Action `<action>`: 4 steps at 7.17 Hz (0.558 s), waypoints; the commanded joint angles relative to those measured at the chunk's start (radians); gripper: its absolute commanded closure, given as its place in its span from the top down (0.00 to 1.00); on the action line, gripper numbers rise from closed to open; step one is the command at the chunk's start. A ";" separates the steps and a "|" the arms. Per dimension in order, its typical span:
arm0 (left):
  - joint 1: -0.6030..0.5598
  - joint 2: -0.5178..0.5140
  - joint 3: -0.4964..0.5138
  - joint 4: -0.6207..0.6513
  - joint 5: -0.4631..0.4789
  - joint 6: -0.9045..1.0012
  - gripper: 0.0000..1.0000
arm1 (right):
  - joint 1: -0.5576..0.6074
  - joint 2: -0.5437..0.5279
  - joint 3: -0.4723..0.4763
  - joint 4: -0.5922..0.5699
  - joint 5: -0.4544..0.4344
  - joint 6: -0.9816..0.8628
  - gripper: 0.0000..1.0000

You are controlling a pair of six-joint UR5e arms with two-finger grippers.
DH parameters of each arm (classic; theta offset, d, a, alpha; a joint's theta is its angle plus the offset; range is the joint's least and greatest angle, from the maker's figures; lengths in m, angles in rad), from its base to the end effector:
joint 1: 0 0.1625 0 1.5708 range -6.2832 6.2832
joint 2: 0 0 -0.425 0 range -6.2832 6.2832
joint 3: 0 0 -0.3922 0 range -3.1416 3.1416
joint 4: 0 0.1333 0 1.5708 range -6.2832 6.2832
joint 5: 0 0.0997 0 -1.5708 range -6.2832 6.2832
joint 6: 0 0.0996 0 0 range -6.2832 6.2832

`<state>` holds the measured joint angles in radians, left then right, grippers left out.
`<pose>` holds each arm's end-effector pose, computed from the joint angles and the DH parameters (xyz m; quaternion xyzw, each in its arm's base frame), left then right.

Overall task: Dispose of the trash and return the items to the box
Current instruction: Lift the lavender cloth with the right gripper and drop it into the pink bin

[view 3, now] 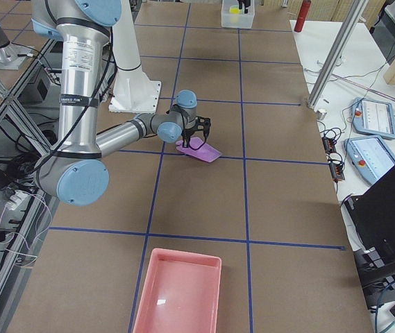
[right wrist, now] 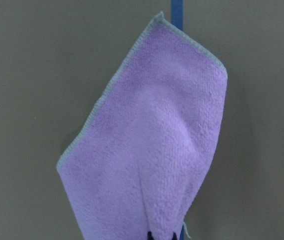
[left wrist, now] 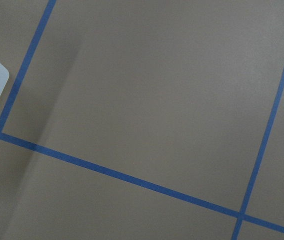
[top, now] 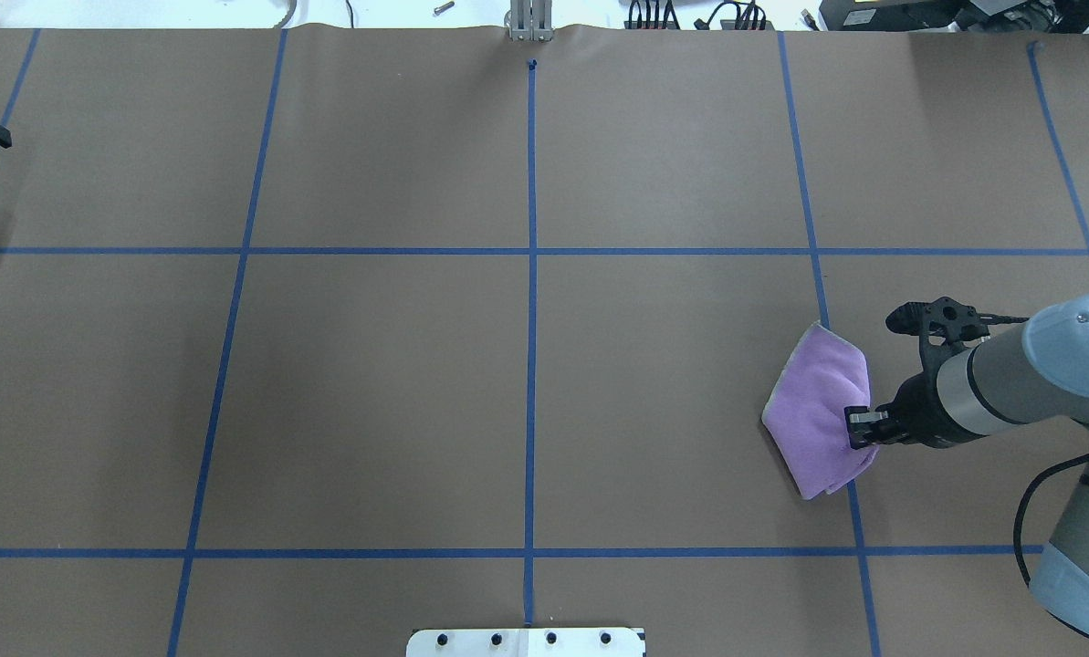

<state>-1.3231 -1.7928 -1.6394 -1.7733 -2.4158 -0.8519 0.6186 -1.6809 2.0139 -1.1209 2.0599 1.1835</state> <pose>0.0873 -0.5849 0.4757 -0.0180 0.4554 -0.1676 0.8742 -0.3219 -0.3353 0.4487 -0.0177 -0.4322 0.0117 0.9015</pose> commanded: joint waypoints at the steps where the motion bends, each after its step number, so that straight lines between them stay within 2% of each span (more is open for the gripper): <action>1: 0.042 0.000 -0.048 -0.005 0.004 -0.028 0.98 | 0.144 -0.023 0.012 0.000 0.108 -0.015 0.00; 3: 0.115 0.001 -0.083 -0.008 0.062 -0.042 0.98 | 0.339 -0.103 0.011 -0.008 0.201 -0.184 0.00; 4: 0.131 0.063 -0.142 -0.009 0.067 -0.041 0.99 | 0.478 -0.159 0.009 -0.037 0.248 -0.334 0.00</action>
<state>-1.2211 -1.7769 -1.7306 -1.7809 -2.3644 -0.8913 0.9456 -1.7795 2.0256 -1.1335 2.2482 1.0038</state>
